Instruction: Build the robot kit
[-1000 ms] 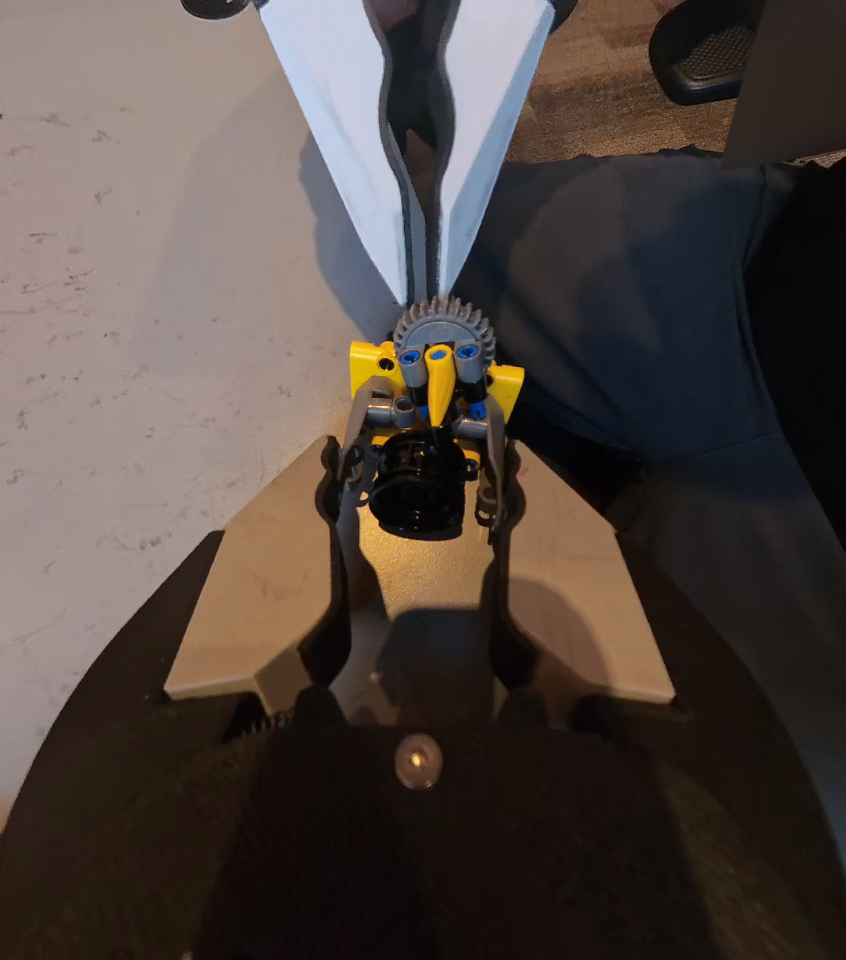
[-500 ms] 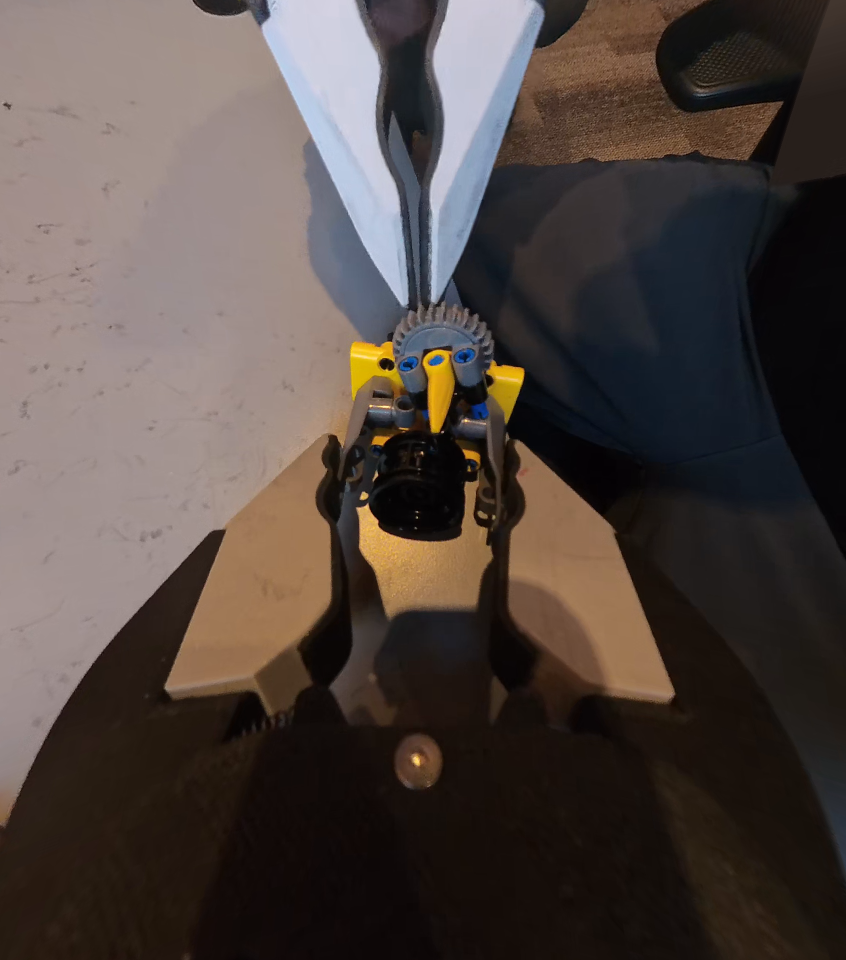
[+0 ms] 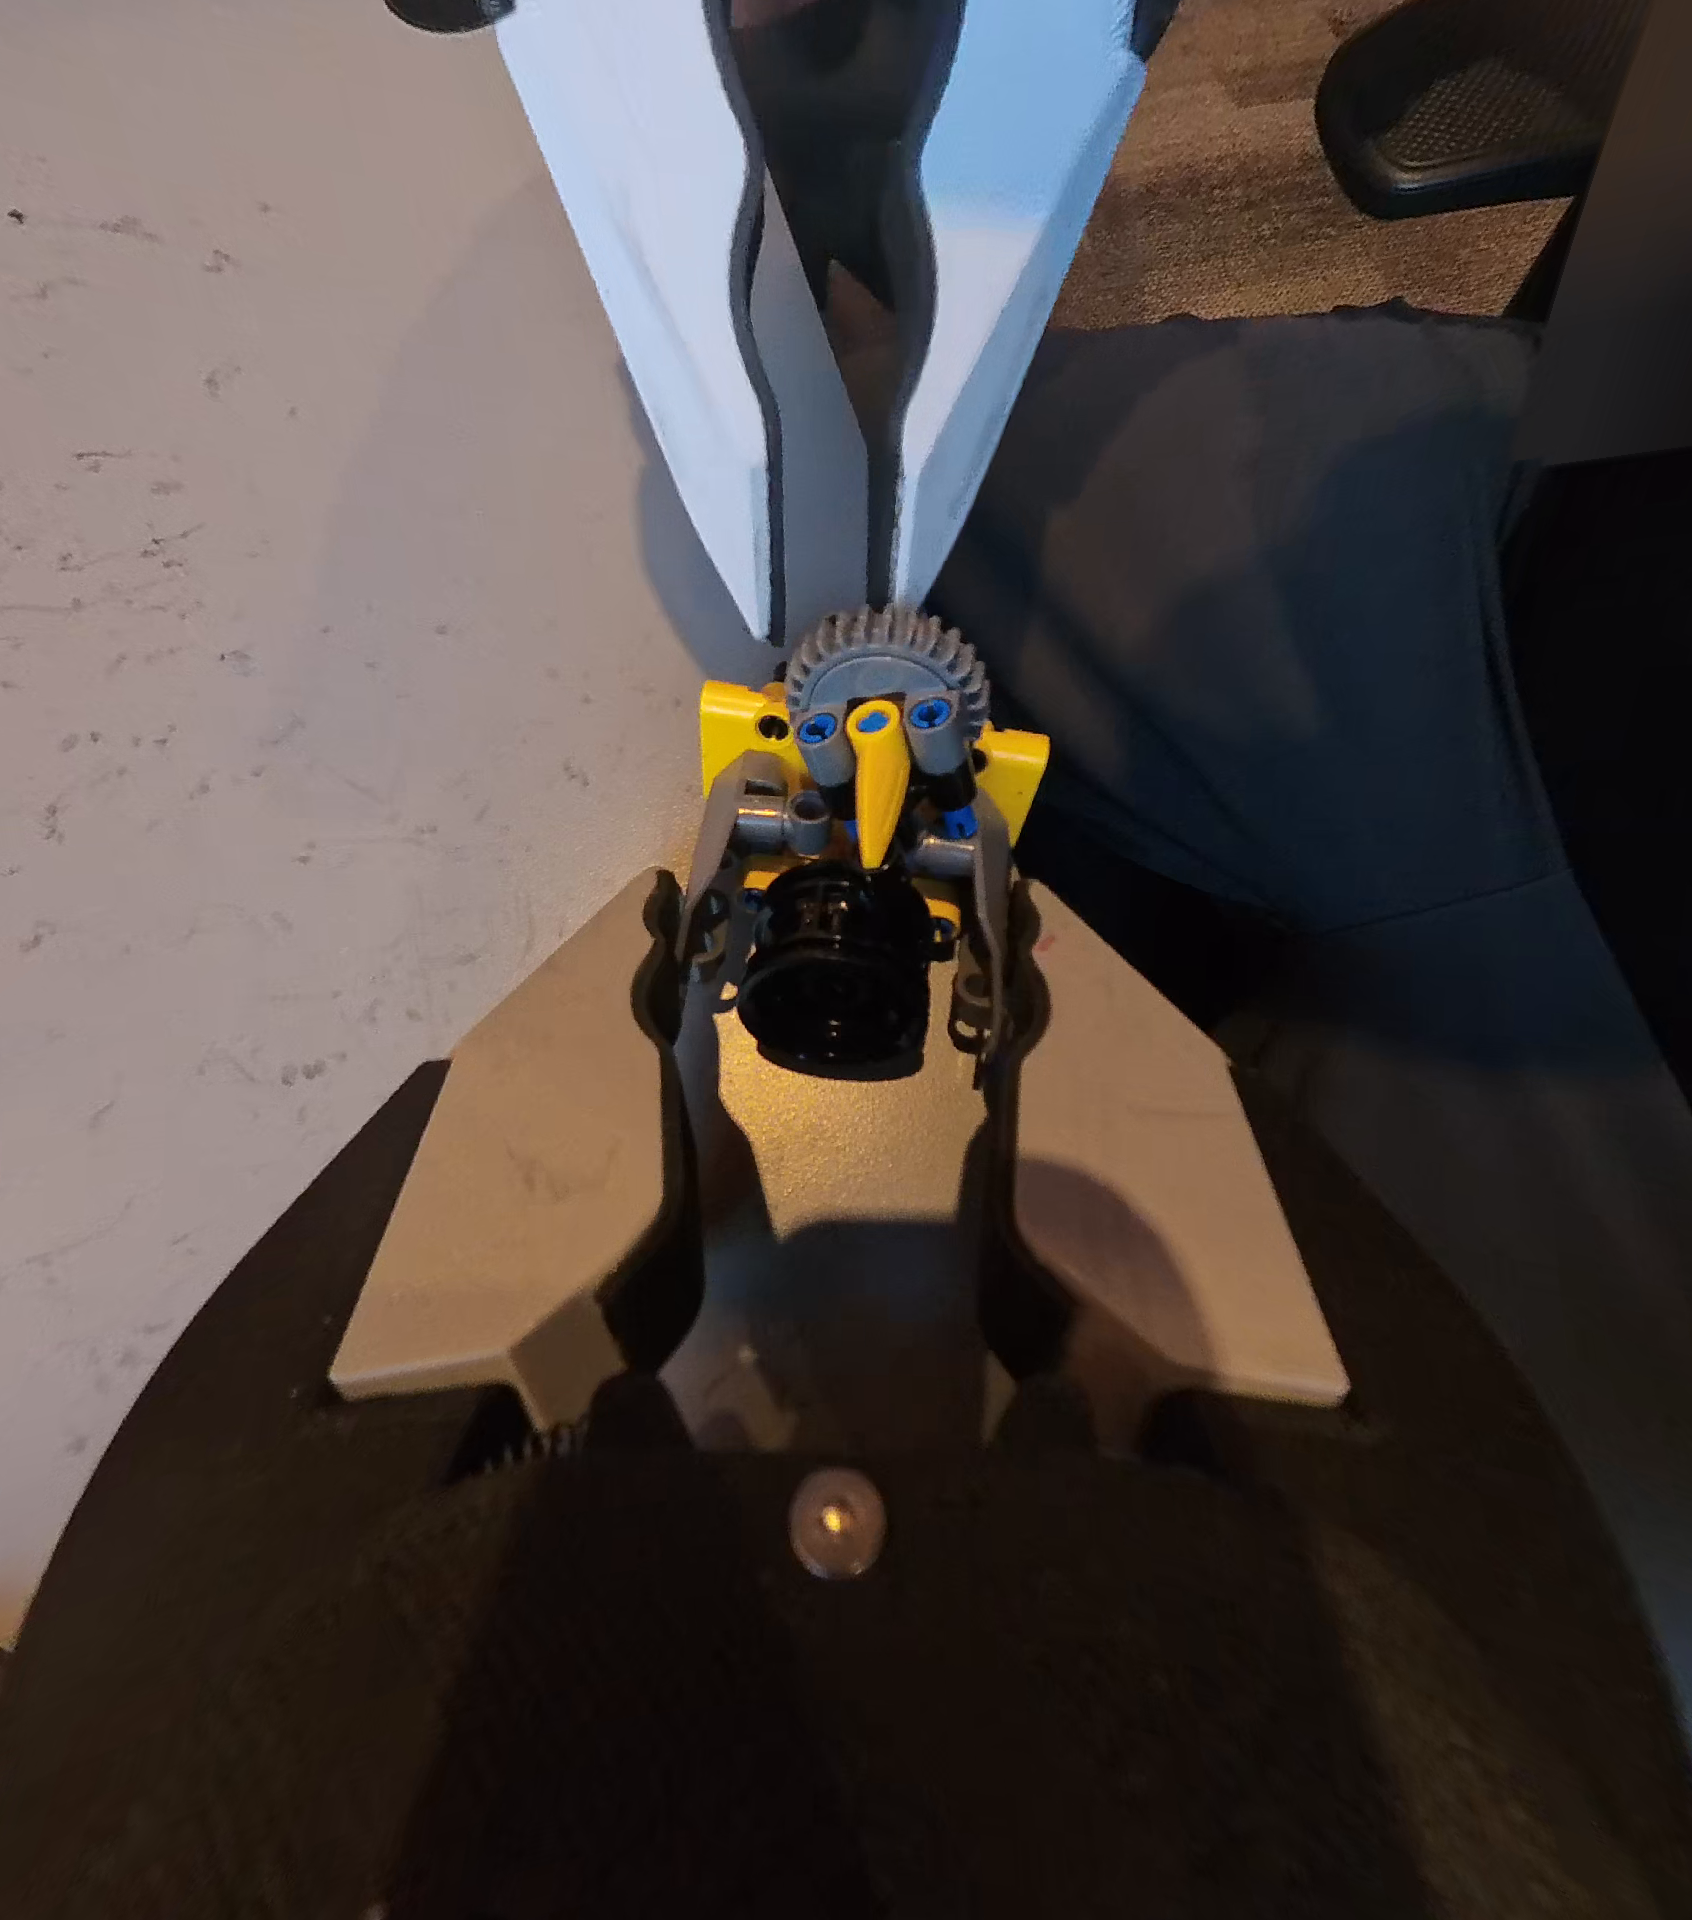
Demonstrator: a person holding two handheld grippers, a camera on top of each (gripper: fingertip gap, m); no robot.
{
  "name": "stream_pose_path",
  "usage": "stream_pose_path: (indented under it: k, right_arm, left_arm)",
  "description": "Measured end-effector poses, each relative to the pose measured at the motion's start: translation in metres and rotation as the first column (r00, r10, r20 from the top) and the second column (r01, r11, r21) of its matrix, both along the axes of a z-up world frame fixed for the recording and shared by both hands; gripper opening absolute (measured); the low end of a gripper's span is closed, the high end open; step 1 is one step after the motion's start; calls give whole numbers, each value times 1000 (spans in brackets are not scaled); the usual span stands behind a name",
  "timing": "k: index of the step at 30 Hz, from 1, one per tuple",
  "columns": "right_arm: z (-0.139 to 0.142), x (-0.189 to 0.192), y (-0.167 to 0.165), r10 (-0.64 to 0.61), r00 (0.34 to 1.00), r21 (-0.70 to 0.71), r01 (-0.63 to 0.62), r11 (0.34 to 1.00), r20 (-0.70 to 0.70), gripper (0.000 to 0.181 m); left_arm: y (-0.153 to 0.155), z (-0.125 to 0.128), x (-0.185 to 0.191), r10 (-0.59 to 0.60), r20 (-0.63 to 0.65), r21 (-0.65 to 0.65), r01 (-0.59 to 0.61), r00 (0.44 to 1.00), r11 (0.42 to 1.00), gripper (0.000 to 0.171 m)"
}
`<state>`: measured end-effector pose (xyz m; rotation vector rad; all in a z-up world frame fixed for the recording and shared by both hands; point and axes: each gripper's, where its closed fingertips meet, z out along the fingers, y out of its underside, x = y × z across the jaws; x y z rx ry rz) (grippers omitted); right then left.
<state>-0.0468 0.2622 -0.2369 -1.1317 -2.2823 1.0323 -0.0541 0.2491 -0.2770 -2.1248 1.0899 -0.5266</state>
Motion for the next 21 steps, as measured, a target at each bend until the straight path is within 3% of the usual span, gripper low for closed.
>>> stream_pose_path:
  k: [14,17,21]
  right_arm:
    - [-2,-1,-1,54,986,-9,-53,999,157,6]
    - [-2,-1,-1,45,990,-27,-42,999,133,6]
    - [-6,-1,0,13,997,-170,1,985,81,6]
  left_arm:
    - [1,0,-1,10,2,-3,-10,1000,1000,61]
    - [1,0,-2,16,2,-2,-16,1000,1000,60]
    - [1,0,-2,16,4,-5,-16,1000,1000,61]
